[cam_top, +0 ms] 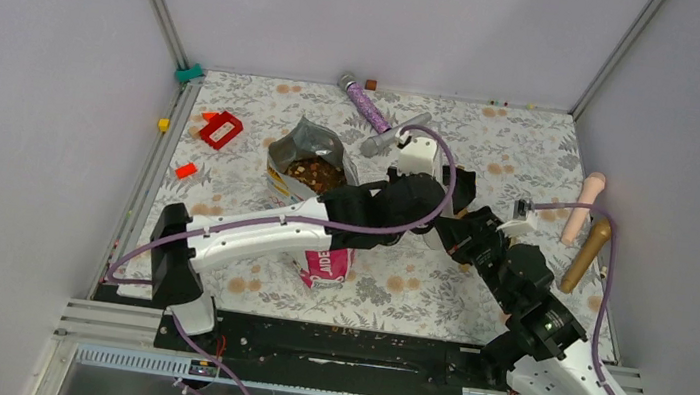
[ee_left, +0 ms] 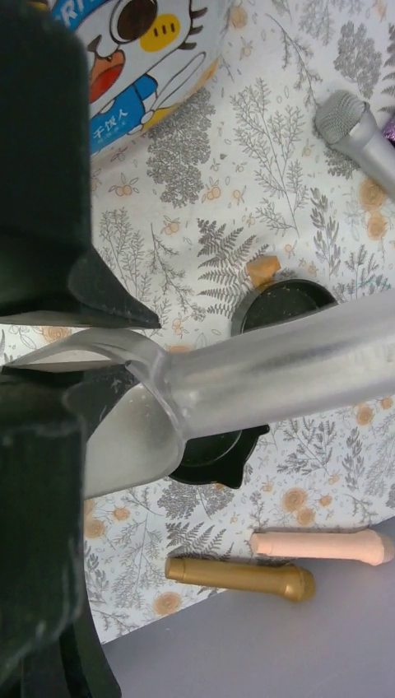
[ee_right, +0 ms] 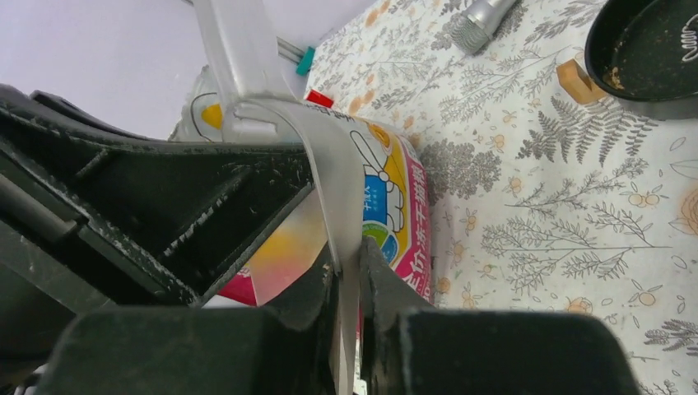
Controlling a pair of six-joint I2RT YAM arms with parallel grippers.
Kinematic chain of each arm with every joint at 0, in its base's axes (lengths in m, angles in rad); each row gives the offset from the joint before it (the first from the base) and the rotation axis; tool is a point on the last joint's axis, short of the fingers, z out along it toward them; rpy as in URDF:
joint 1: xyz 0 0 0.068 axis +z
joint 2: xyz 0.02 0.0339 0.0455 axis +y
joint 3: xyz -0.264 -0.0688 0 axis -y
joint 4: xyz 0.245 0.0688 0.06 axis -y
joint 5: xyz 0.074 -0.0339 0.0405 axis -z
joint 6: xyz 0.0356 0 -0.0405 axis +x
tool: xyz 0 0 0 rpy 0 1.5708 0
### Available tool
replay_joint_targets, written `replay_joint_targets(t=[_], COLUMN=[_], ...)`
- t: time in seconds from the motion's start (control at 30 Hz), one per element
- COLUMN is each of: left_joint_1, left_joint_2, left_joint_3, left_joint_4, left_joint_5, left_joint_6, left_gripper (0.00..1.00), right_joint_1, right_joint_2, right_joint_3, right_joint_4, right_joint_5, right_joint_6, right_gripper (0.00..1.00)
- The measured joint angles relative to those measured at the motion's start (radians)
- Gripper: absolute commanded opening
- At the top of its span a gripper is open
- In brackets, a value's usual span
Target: Serve the pet food
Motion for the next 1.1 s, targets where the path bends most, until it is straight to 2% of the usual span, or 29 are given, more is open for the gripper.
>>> replay_joint_targets(t=[0.07, 0.13, 0.27, 0.3, 0.33, 0.43, 0.53, 0.67, 0.93, 1.1], left_joint_1=[0.016, 0.019, 0.016, 0.015, 0.016, 0.017, 0.009, 0.005, -0.009, -0.046], left_joint_2=[0.009, 0.014, 0.014, 0.012, 0.002, -0.034, -0.129, -0.277, -0.475, -0.479], left_joint_3=[0.003, 0.003, 0.003, 0.004, 0.004, -0.003, -0.079, -0.191, -0.357, -0.417], left_joint_4=[0.008, 0.005, -0.007, -0.021, -0.037, -0.063, -0.076, -0.112, -0.224, -0.323], left_joint_5=[-0.002, -0.003, 0.027, 0.023, 0.030, 0.072, 0.140, 0.251, 0.521, 0.611], left_joint_6=[0.000, 0.017, 0.093, 0.126, 0.151, 0.196, 0.251, 0.313, 0.485, 0.602], left_gripper=[0.00, 0.00, 0.00, 0.00, 0.00, 0.00, 0.00, 0.00, 0.00, 0.00], right_joint_1=[0.002, 0.003, 0.005, 0.005, 0.004, 0.007, 0.008, 0.009, 0.009, 0.010], right_joint_2=[0.011, 0.021, 0.008, -0.006, -0.021, -0.083, -0.154, -0.222, -0.146, -0.110], right_joint_3=[0.000, 0.000, -0.002, -0.009, -0.025, -0.072, -0.095, -0.080, -0.013, -0.005], right_joint_4=[0.003, 0.006, 0.021, 0.017, 0.021, 0.056, 0.060, -0.019, -0.256, -0.350], right_joint_5=[-0.011, -0.024, -0.075, -0.084, -0.089, -0.176, -0.266, -0.324, -0.397, -0.536], right_joint_6=[-0.006, -0.010, -0.037, -0.073, -0.096, -0.154, -0.227, -0.318, -0.415, -0.431], right_gripper=[0.21, 0.34, 0.87, 0.95, 0.99, 0.99, 0.99, 1.00, 0.99, 0.99])
